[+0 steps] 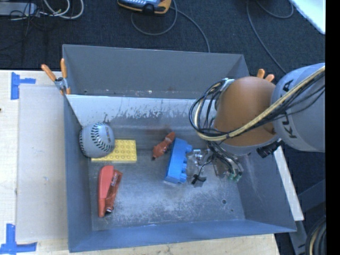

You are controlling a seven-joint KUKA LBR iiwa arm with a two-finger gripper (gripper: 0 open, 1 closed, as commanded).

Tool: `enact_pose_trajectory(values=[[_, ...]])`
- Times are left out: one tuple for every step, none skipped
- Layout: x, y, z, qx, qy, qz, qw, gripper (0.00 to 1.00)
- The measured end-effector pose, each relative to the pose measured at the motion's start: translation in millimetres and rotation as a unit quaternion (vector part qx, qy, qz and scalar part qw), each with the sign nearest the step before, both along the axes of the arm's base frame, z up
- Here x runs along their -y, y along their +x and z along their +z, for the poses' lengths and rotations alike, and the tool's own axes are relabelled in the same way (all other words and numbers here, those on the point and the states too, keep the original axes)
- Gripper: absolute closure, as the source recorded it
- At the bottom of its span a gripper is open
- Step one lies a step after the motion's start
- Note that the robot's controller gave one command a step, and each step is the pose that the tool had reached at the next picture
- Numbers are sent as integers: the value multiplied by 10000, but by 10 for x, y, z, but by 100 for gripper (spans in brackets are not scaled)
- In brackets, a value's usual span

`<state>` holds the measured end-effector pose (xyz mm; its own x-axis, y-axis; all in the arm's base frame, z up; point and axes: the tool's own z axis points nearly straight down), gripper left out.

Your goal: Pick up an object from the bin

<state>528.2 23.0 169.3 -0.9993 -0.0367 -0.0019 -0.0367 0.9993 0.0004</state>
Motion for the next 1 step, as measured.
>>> enact_pose_trajectory(values=[[1, 0, 0, 0, 0, -5, 10000, 100]])
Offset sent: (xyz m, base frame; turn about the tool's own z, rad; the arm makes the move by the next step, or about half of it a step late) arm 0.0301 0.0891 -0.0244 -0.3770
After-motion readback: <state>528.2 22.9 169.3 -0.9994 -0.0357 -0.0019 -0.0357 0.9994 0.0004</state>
